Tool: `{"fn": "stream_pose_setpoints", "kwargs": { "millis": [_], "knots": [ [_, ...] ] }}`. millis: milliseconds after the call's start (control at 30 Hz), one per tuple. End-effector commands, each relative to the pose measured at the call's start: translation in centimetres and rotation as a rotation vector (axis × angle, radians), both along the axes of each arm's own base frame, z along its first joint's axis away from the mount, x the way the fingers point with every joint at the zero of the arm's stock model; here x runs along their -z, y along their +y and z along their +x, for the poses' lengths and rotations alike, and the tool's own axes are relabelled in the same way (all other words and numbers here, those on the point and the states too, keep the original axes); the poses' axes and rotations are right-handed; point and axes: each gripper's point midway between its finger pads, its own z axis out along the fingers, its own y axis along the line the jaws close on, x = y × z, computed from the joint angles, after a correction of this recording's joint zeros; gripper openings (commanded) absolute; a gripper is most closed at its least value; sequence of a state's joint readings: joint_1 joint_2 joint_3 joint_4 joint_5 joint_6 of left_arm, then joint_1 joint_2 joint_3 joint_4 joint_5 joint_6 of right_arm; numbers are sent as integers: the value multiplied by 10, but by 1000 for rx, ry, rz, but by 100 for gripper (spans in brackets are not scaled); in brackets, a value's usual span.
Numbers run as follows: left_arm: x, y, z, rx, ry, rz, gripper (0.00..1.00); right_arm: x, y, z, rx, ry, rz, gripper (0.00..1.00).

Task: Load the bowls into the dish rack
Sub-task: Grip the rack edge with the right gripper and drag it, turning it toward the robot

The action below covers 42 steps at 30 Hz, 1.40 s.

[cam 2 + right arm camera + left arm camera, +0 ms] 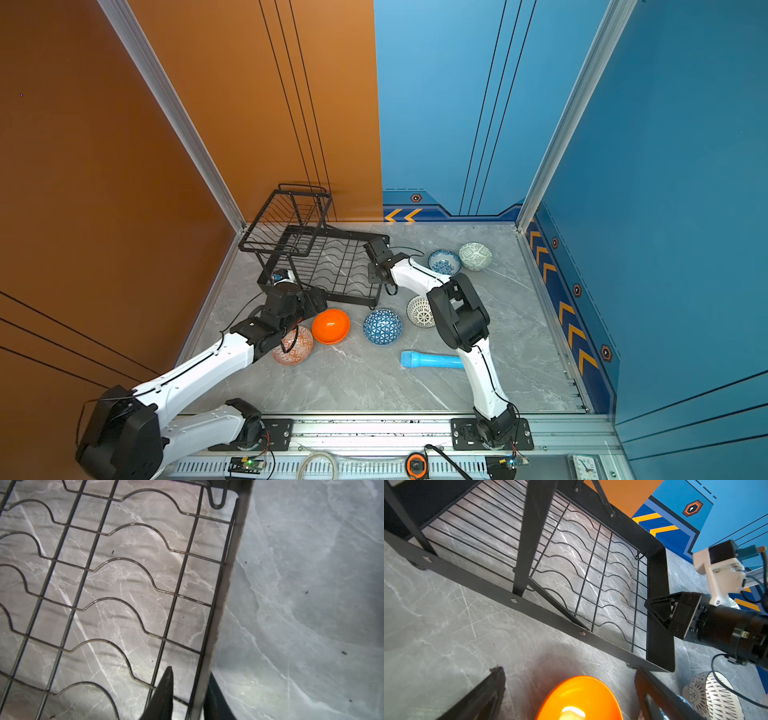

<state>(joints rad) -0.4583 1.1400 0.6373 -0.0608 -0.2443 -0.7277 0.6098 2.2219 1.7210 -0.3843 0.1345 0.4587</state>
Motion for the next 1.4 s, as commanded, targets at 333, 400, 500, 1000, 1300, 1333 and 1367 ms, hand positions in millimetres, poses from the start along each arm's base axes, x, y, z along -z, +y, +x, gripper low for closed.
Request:
{"fn": "stream_pose_setpoints", "kwargs": {
  "millis": [333, 400, 500, 1000, 1300, 1333, 1367],
  "knots": [
    [9, 13, -9, -15, 47, -9, 98, -4, 47, 11, -93, -19, 78, 3],
    [9, 15, -9, -21, 48, -10, 98, -3, 48, 13, -82, -22, 81, 3],
    [10, 17, -10, -26, 54, -11, 98, 1, 49, 18, -72, -20, 80, 3],
    [16, 15, -9, -24, 87, -19, 98, 6, 42, 38, 17, -8, 118, 3],
    [17, 13, -9, -22, 94, -26, 98, 8, 25, 46, 147, -7, 144, 0],
    [17, 14, -9, -23, 95, -24, 98, 7, 23, 46, 161, -12, 149, 0],
    [16, 14, -10, -23, 93, -23, 98, 6, 22, 47, 170, -17, 157, 0]
  ]
}}
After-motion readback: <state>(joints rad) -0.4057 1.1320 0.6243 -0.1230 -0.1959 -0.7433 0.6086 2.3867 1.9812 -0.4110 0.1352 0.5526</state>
